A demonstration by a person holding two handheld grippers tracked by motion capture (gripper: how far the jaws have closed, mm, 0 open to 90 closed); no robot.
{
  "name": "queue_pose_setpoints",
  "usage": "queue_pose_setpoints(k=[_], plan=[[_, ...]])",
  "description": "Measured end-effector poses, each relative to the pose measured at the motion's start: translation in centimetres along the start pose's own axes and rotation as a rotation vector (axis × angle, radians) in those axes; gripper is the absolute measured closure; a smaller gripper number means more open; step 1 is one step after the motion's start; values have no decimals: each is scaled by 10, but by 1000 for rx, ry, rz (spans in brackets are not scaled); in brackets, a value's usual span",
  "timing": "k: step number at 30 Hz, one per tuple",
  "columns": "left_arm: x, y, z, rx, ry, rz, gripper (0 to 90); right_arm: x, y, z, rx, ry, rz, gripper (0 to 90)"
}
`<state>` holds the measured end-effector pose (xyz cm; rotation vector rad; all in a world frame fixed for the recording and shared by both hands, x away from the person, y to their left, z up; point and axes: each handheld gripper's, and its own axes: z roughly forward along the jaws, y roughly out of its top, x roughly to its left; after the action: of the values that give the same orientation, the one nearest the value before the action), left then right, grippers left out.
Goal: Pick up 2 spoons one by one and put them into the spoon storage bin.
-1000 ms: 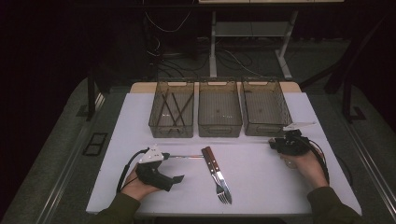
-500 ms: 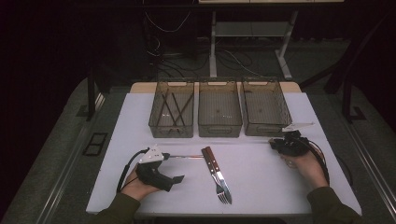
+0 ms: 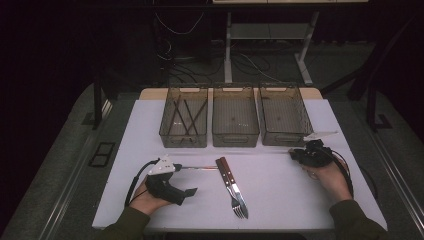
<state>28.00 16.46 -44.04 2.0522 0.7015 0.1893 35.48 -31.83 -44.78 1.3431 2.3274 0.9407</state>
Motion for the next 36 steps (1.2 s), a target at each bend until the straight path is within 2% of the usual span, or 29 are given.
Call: queue_pose_setpoints(k=[21,36], plan=[[0,0,1,3,-4,-2,0,-3,8,-21,-61,62,40,742],[-2,0,1,10,-17,10,0,15,25,-38,-94,112,-3,741]])
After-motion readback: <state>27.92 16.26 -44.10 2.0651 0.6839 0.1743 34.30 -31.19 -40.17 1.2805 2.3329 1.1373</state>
